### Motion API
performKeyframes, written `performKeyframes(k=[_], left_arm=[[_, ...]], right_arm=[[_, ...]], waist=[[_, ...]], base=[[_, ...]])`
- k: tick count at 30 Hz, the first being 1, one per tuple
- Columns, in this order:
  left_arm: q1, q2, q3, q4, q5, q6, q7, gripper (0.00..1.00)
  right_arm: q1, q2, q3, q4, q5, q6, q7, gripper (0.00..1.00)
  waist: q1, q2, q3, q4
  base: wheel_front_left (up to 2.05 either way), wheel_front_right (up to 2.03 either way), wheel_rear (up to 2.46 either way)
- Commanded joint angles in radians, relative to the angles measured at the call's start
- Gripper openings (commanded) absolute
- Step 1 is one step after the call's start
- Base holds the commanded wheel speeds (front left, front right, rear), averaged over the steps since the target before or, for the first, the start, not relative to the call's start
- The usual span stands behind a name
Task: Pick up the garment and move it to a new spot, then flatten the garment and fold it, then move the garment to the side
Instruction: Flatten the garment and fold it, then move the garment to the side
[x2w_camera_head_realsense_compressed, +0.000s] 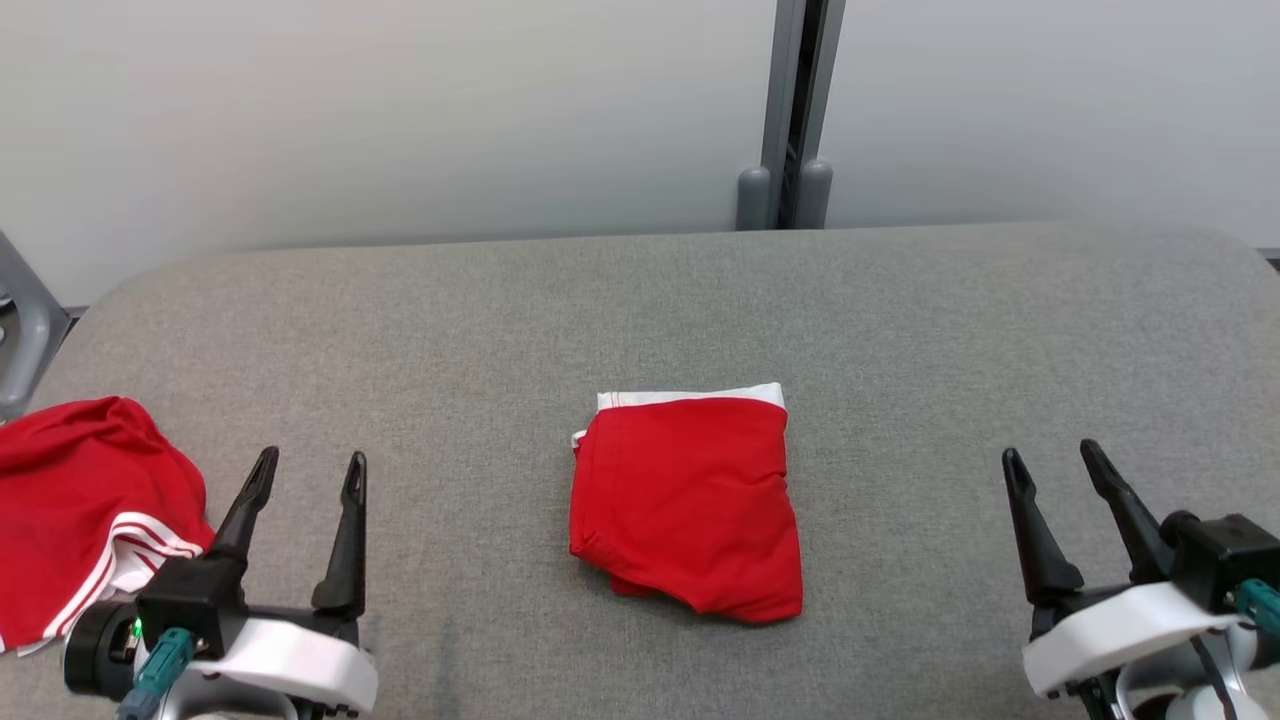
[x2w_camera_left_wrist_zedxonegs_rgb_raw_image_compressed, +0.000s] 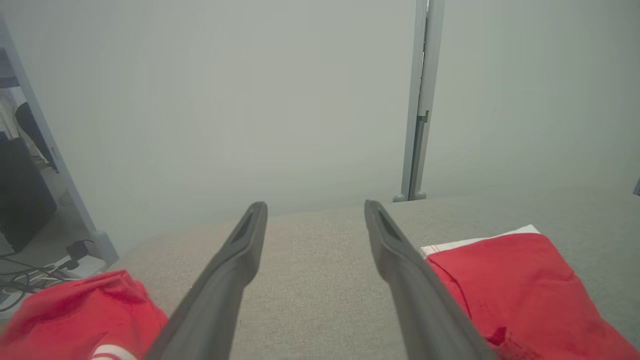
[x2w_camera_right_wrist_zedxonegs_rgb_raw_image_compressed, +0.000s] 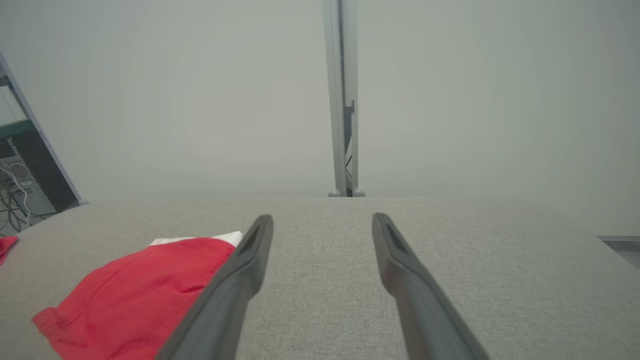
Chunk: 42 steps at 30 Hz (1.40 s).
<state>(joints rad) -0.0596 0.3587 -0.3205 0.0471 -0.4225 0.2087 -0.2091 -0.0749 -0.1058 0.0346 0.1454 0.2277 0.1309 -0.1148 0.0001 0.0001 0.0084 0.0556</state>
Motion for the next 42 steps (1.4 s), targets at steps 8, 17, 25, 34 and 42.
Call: performKeyframes(k=[8,17,25,34,42], left_arm=[[0.073,0.026,0.014,-0.030,-0.001,0.031,0.002,1.00],[0.115,0.037,0.012,-0.046,-0.013,0.035,0.004,1.00],[0.120,0.038,0.006,-0.050,-0.019,0.039,0.013,1.00],[0.108,0.039,0.000,-0.050,-0.023,0.040,0.021,1.00],[0.099,0.043,-0.003,-0.052,-0.027,0.046,0.027,1.00]], right_arm=[[0.108,0.016,-0.034,-0.101,-0.022,0.000,0.062,1.00],[0.183,0.027,-0.056,-0.178,-0.030,0.000,0.102,1.00],[0.199,0.035,-0.066,-0.201,-0.033,0.000,0.121,1.00],[0.190,0.041,-0.070,-0.207,-0.036,0.000,0.122,1.00],[0.180,0.045,-0.073,-0.196,-0.032,0.000,0.114,1.00]], waist=[[-0.0001,-0.0001,-0.031,-0.004],[-0.0001,-0.0001,-0.053,-0.005],[-0.0001,-0.0001,-0.059,-0.006],[-0.0001,-0.0001,-0.056,-0.006],[-0.0001,-0.0001,-0.054,-0.005]], base=[[0.00,0.00,0.00],[0.00,0.00,0.00],[0.00,0.00,0.00],[0.00,0.00,0.00],[0.00,0.00,0.00]])
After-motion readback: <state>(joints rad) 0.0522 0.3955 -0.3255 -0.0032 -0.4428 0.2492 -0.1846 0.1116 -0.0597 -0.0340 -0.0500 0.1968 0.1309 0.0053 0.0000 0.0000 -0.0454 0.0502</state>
